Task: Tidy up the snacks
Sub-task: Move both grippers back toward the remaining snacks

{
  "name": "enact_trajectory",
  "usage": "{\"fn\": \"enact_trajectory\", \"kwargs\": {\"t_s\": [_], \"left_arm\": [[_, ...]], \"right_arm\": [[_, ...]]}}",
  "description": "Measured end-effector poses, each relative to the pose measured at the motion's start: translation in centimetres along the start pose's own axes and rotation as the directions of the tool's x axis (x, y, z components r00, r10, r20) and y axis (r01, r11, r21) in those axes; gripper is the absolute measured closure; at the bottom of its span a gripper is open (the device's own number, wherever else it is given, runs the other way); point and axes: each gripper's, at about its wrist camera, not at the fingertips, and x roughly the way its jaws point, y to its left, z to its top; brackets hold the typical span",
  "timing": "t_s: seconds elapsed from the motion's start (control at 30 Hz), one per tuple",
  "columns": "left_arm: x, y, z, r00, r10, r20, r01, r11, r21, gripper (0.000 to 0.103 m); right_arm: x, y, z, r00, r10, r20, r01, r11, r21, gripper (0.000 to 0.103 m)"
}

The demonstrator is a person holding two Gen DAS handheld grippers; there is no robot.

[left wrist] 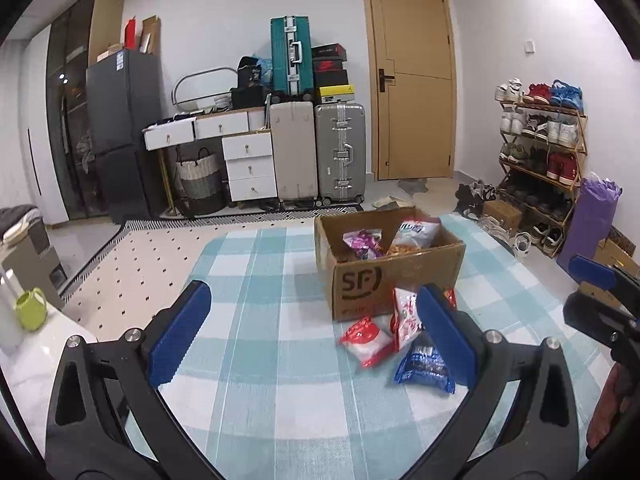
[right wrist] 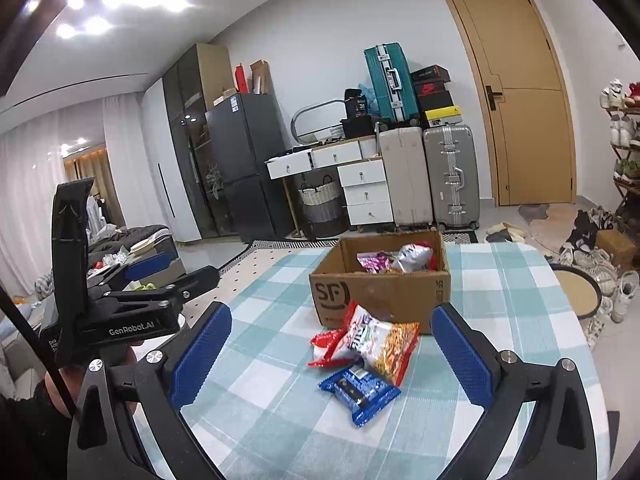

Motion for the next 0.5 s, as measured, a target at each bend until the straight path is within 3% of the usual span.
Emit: {"fn": "enact_trajectory", "kwargs": {"t_s": [0.17,0.5], "left_arm": [[1.7,1.1,-3.2,0.999,0.013,-0.046,-0.016,0.998,-0.054,0.0],[7.0,0.9,-5.8,0.995,-0.004,-0.095,-0.004,0.997,-0.079,0.0]], "right_arm": [[1.5,-1.0,-1.9,0.999,-0.009,-0.046,0.011,0.998,0.059,0.001],[4.8,-2.5,-4.4,0.992,-0.005,-0.125,0.017,0.995,0.095,0.001]]}}
